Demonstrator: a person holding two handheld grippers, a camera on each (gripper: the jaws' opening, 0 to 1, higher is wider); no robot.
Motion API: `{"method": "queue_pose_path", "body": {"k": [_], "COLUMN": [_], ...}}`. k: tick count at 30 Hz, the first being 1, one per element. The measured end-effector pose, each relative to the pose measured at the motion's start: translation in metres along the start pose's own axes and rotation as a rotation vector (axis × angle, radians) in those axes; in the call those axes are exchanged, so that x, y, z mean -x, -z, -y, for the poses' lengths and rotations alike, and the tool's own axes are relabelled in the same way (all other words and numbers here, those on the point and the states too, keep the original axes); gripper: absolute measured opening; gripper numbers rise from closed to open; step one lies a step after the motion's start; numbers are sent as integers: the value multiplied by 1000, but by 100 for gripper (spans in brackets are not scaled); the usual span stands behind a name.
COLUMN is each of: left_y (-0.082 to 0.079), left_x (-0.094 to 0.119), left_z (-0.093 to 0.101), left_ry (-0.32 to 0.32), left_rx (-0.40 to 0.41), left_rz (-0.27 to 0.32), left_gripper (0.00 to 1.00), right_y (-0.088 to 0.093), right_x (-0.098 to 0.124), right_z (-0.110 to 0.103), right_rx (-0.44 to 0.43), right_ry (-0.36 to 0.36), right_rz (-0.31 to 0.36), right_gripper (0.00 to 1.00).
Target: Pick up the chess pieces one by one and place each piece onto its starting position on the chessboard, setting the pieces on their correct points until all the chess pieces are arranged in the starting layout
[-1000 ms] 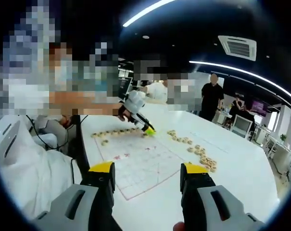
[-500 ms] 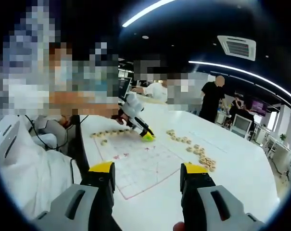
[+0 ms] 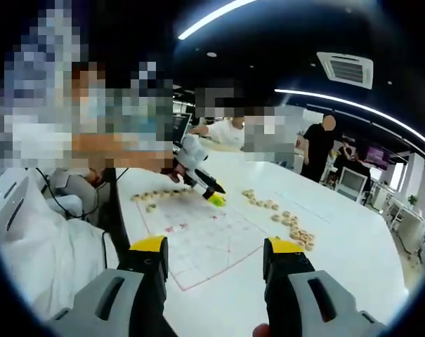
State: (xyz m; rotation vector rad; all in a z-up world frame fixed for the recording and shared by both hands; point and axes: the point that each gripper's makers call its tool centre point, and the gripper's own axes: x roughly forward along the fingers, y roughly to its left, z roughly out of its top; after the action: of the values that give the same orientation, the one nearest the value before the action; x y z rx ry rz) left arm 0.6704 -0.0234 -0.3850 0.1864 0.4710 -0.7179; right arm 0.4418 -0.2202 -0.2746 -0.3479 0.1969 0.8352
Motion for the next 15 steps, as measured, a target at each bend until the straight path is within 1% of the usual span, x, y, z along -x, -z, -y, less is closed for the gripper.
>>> {"method": "queue_pose_path", "body": {"k": [2, 6, 12, 15], "left_y": [-5, -10, -15, -15], "left_x": [4, 17, 43, 50], "left_z": [-3, -15, -37, -46], "left_ry": [-13, -41, -87, -107], "left_rx": [2, -1, 8, 14], "left_rz": [21, 43, 68, 71], "left_gripper": [51, 51, 50, 49], "right_y": [0, -1, 0, -1], "right_x": [0, 1, 0, -1], "right_z": [0, 0, 2, 1], "right_rx": [0, 1, -2, 0], "right_ry": [1, 1, 4, 2], "right_rz": [-1, 2, -1, 0], "right_gripper": [55, 55, 55, 55]}}
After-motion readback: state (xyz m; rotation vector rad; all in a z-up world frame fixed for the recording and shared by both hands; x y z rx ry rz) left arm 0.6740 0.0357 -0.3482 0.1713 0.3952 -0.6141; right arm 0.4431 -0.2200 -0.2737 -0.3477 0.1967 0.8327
